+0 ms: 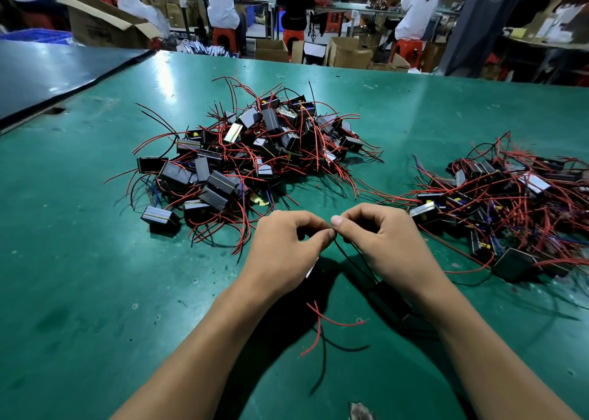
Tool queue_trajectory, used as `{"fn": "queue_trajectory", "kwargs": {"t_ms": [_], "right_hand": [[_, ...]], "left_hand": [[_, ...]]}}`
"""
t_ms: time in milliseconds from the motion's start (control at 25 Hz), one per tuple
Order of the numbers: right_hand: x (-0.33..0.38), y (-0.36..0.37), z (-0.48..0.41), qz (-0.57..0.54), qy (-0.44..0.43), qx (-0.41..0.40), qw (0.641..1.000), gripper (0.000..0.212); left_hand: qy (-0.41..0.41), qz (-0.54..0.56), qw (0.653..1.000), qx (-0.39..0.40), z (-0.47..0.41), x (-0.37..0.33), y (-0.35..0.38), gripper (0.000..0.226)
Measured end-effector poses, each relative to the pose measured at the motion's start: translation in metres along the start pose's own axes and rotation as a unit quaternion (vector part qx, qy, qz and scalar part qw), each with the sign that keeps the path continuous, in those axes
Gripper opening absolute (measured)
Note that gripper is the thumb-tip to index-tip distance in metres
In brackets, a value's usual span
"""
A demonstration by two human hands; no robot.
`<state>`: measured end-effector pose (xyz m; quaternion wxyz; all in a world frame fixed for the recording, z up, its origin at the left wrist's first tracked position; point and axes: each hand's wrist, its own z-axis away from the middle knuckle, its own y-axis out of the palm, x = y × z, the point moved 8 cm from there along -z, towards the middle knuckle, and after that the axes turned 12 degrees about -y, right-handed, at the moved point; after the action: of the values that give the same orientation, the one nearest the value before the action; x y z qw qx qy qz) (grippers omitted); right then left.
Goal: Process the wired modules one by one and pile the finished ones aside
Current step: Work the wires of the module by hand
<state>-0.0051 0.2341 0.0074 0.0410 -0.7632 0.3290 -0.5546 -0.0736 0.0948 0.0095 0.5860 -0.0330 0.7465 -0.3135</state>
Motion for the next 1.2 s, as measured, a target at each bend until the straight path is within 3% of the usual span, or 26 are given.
{"fn": "queue_trajectory", "kwargs": {"t_ms": [400, 840, 960, 1080, 1200], "right_hand": [[-0.006, 0.002, 0.001, -0.071, 0.021, 0.032, 0.997, 0.018], [-0.022, 0.010, 0.005, -0.164, 0.140, 0.046, 0.975, 0.018], [-0.011, 0.004, 0.002, -0.127, 0.062, 0.048, 0.989, 0.006], [0.000, 0.001, 0.004, -0.104, -0.009, 0.102, 0.989, 0.022], [-0.002, -0.007, 0.001, -0.040, -0.029, 0.083, 0.995, 0.014]], "left_hand": [[0.051, -0.027, 0.998, -0.018, 0.004, -0.009, -0.007, 0.003], [0.029, -0.007, 1.000, -0.008, 0.003, -0.006, -0.005, 0.006], [0.002, 0.022, 1.000, 0.022, -0.001, -0.001, -0.003, 0.003], [-0.009, 0.034, 0.999, 0.034, -0.003, 0.001, -0.003, 0.002], [-0.016, 0.032, 0.999, 0.036, -0.003, 0.002, -0.003, 0.001]]}}
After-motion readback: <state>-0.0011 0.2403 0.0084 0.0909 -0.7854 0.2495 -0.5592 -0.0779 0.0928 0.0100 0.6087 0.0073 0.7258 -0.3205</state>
